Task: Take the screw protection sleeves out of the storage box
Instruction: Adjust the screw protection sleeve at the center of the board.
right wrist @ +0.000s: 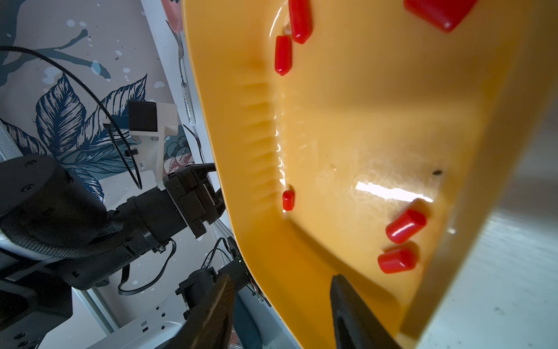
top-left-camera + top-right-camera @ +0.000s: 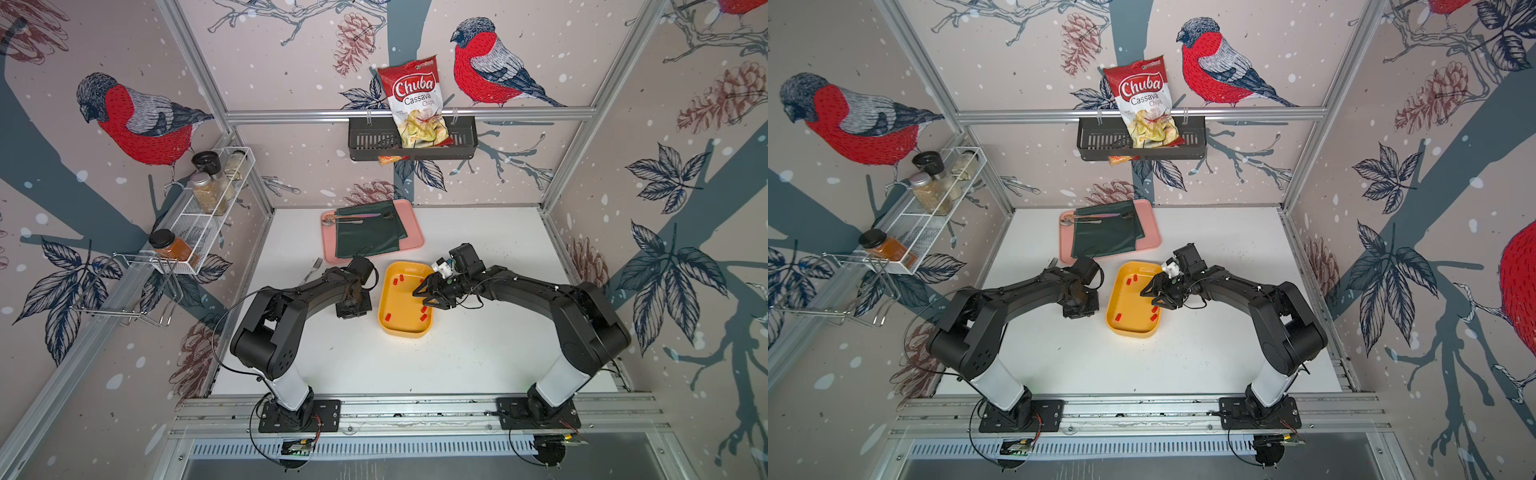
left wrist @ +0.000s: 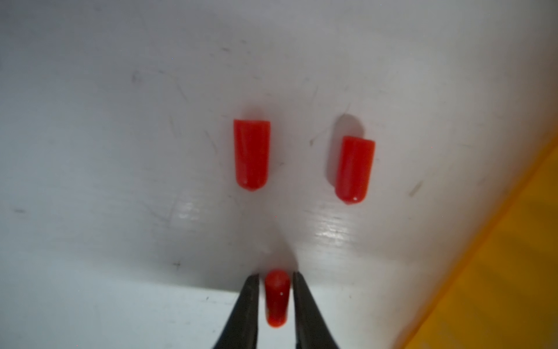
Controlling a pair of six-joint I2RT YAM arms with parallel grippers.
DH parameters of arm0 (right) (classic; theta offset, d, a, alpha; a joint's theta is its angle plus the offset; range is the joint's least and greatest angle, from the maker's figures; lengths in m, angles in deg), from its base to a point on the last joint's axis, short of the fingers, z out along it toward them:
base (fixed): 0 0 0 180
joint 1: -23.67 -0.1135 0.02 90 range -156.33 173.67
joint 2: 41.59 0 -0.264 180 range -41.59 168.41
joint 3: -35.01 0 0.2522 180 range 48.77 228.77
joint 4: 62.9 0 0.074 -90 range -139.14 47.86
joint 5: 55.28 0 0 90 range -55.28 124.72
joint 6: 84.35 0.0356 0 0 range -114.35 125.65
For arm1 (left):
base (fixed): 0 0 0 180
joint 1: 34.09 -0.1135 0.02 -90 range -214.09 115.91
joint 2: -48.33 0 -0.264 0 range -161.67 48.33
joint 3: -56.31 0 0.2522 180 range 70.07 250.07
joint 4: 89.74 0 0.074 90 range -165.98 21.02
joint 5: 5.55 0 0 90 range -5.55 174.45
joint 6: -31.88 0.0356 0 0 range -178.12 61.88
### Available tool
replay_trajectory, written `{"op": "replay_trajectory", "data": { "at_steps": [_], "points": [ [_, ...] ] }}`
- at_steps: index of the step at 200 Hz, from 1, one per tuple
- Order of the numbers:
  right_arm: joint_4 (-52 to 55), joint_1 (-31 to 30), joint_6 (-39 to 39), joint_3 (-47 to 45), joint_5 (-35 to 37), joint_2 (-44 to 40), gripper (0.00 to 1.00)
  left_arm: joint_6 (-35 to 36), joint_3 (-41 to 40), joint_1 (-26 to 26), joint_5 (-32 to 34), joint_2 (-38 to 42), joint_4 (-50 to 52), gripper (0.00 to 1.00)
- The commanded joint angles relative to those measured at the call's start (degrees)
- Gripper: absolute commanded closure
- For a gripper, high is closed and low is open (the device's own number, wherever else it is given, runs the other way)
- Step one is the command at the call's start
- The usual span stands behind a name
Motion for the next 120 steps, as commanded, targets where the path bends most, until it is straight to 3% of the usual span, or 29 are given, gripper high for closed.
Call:
{"op": "replay_trajectory", "data": {
  "at_steps": [1, 65, 100, 120],
  "points": [
    [-1.04, 0.08, -0.03, -0.59, -0.11, -0.83, 0.44, 3.03, -0.25, -0.01, 1.00, -0.59, 1.36, 0.87],
    [-1.83, -0.02, 0.29, -1.03, -0.02, -0.57, 0.44, 10.87, 2.23, -0.03, 5.53, -0.76, 8.95, 0.91],
    [-2.02, -0.10, 0.32, -1.19, -0.01, -0.49, 0.44, 11.29, 1.82, -0.03, 7.40, -0.79, 9.02, 0.89],
    [-2.02, -0.19, 0.25, -1.32, -0.01, -0.49, 0.44, 10.75, 1.78, 0.07, 6.94, -0.72, 7.49, 0.83]
  ]
}}
